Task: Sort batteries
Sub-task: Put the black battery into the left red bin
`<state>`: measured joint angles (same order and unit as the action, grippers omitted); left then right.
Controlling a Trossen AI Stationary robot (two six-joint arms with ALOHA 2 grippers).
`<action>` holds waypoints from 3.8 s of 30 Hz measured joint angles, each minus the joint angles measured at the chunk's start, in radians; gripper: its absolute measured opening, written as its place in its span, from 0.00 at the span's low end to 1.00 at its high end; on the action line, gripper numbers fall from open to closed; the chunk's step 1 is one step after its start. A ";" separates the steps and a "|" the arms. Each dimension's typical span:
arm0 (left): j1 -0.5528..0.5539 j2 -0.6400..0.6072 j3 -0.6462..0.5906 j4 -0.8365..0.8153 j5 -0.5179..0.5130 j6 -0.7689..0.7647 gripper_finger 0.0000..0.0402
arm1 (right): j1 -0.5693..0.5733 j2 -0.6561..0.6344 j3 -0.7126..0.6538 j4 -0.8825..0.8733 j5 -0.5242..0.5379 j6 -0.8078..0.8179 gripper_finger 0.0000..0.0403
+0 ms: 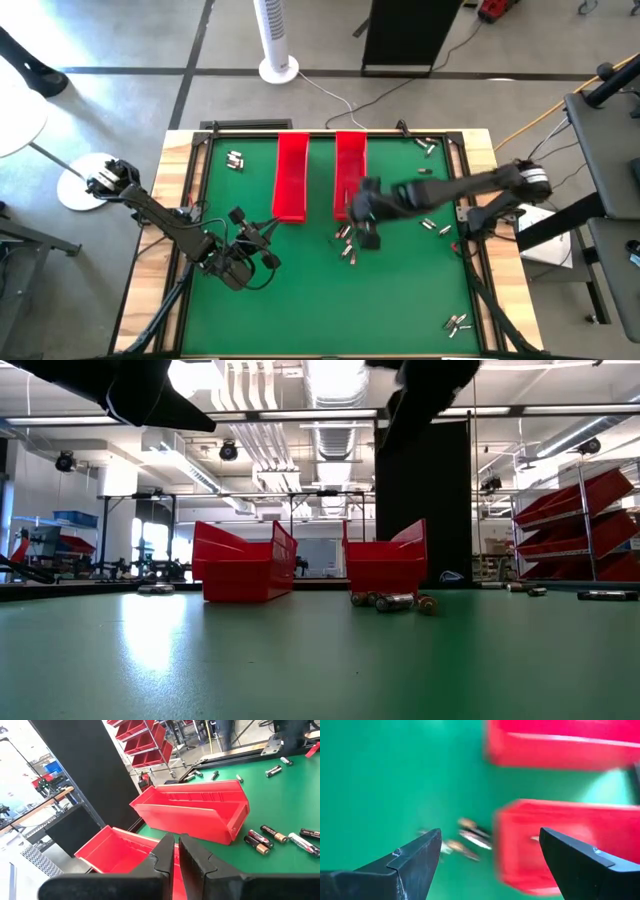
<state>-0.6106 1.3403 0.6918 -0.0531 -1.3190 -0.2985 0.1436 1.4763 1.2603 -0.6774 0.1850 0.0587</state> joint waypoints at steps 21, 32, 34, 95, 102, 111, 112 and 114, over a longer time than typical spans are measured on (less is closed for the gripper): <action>0.013 0.000 0.000 0.000 0.003 -0.057 0.02 | 0.290 0.186 -0.612 1.011 0.286 0.295 0.91; 0.016 0.000 0.000 -0.009 0.006 -0.062 0.02 | 0.289 0.302 -0.617 1.077 0.290 0.371 0.91; 0.017 0.000 0.000 -0.009 0.006 -0.062 0.02 | 0.289 0.313 -0.616 1.091 0.292 0.372 0.91; 0.124 0.399 0.211 0.407 0.738 0.160 0.39 | 0.375 0.121 -0.564 0.885 0.227 0.361 0.91; 0.165 0.596 0.379 0.387 0.903 0.181 0.39 | 0.395 -0.066 -0.564 0.533 0.240 0.490 0.91; 0.222 0.669 0.480 0.332 1.064 0.249 0.39 | 0.453 -0.181 -0.589 0.420 0.290 0.583 0.91; 0.234 0.669 0.478 0.338 1.110 0.244 0.39 | 0.460 -0.181 -0.592 0.420 0.295 0.587 0.91; 0.265 0.669 0.465 0.338 1.154 0.233 0.40 | 0.472 -0.171 -0.595 0.421 0.309 0.605 0.91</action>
<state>-0.3460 2.0098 1.1564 0.2849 -0.1651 -0.0653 0.6159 1.3051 0.6651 -0.2567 0.4936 0.6634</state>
